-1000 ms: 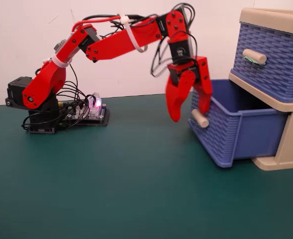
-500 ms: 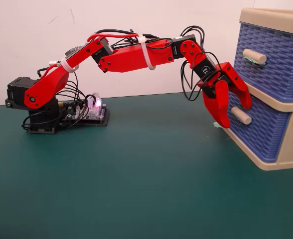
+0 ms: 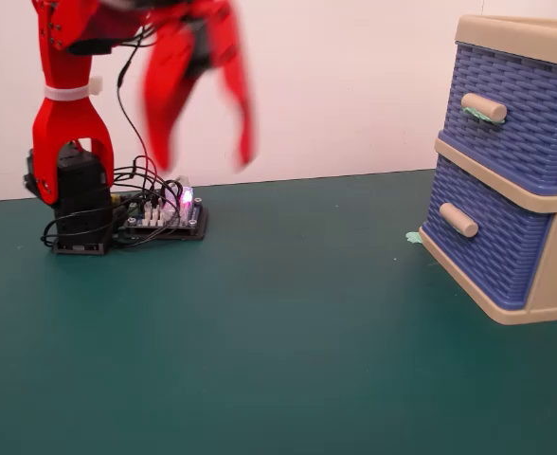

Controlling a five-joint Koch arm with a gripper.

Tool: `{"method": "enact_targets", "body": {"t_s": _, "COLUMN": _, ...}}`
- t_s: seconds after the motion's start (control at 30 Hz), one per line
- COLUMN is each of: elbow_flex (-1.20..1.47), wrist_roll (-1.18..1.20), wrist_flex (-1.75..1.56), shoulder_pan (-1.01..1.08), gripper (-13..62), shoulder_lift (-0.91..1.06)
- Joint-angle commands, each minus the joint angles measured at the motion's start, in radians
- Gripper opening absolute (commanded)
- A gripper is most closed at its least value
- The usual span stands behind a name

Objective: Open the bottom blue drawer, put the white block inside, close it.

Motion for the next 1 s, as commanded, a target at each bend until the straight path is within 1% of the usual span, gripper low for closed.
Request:
{"method": "enact_targets", "body": {"t_s": 0.0, "elbow_flex": 0.049, "wrist_roll": -0.239, "wrist_flex": 0.014, "shoulder_pan": 0.121, "gripper": 33.9, "shoulder_lift": 0.110}}
{"method": "enact_targets", "body": {"t_s": 0.07, "elbow_flex": 0.230, "wrist_roll": -0.397, "wrist_flex": -0.035, "shoulder_pan": 0.284, "gripper": 33.9, "shoulder_lift": 0.161}}
{"method": "enact_targets", "body": {"t_s": 0.17, "elbow_flex": 0.518, "wrist_roll": -0.505, "wrist_flex": -0.120, "shoulder_pan": 0.416, "gripper": 33.9, "shoulder_lift": 0.252}}
{"method": "enact_targets", "body": {"t_s": 0.3, "elbow_flex": 0.928, "wrist_roll": -0.515, "wrist_flex": -0.281, "shoulder_pan": 0.434, "gripper": 34.0, "shoulder_lift": 0.400}}
{"method": "enact_targets", "body": {"t_s": 0.43, "elbow_flex": 1.328, "wrist_roll": -0.540, "wrist_flex": -0.426, "shoulder_pan": 0.425, "gripper": 34.2, "shoulder_lift": 0.650}}
{"method": "enact_targets", "body": {"t_s": 0.5, "elbow_flex": 1.499, "wrist_roll": -0.617, "wrist_flex": -0.454, "shoulder_pan": 0.426, "gripper": 34.2, "shoulder_lift": 0.784}}
{"method": "enact_targets", "body": {"t_s": 0.53, "elbow_flex": 1.551, "wrist_roll": -0.658, "wrist_flex": -0.453, "shoulder_pan": 0.436, "gripper": 34.2, "shoulder_lift": 0.828}}
{"method": "enact_targets", "body": {"t_s": 0.6, "elbow_flex": 1.621, "wrist_roll": -0.723, "wrist_flex": -0.422, "shoulder_pan": 0.439, "gripper": 34.1, "shoulder_lift": 0.828}}
{"method": "enact_targets", "body": {"t_s": 0.73, "elbow_flex": 1.628, "wrist_roll": -0.727, "wrist_flex": -0.296, "shoulder_pan": 0.446, "gripper": 34.1, "shoulder_lift": 0.830}}
{"method": "enact_targets", "body": {"t_s": 0.97, "elbow_flex": 1.628, "wrist_roll": -0.727, "wrist_flex": -0.298, "shoulder_pan": 0.480, "gripper": 34.3, "shoulder_lift": 0.828}}
